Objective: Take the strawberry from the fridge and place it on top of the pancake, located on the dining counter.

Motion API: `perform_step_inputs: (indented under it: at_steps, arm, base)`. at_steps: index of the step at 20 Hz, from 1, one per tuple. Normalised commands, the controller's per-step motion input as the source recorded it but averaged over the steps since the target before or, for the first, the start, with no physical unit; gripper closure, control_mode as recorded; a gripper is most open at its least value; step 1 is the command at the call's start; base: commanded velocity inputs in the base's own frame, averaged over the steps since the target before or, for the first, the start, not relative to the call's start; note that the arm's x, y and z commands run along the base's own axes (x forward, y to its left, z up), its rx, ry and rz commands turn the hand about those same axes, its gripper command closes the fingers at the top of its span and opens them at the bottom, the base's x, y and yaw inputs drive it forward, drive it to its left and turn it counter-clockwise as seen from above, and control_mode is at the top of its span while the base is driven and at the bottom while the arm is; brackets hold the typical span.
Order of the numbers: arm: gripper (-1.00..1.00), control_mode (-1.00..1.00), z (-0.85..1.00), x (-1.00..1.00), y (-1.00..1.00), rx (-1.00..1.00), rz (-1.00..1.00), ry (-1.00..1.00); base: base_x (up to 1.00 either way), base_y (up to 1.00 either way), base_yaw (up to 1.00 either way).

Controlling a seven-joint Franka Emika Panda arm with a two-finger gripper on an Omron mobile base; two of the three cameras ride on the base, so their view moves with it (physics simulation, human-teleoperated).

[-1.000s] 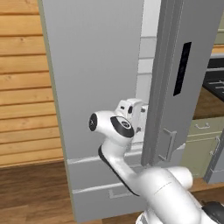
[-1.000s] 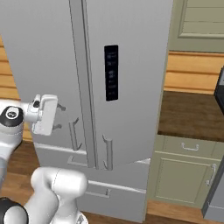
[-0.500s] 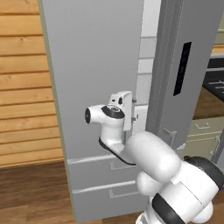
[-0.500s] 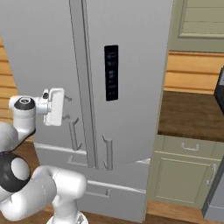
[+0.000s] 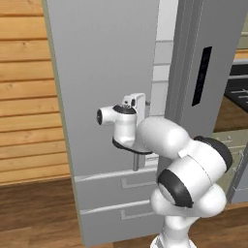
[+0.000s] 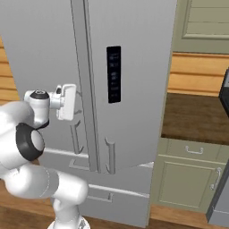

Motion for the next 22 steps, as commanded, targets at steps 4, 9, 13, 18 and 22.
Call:
perform_step_inputs:
  at_steps: [4, 9, 13, 18, 22]
  arm:
    - [-1.00, -1.00, 0.00, 0.57, -0.17, 0.00, 0.00, 0.00]
    - [-1.00, -1.00, 0.00, 0.34, -0.33, 0.00, 0.00, 0.00]
    - [-1.00, -1.00, 0.00, 0.03, -0.73, 0.00, -0.05, 0.00]
    - [-1.00, -1.00, 0.00, 0.00, -0.83, 0.00, -0.06, 0.00]
    - [-1.00, -1.00, 0.00, 0.00, -0.80, 0.00, -0.06, 0.00]
  base:
    - [0.00, 0.00, 0.00]
    - [0.00, 0.00, 0.00]
    - [0.00, 0.00, 0.00]
    - [0.00, 0.00, 0.00]
    - [0.00, 0.00, 0.00]
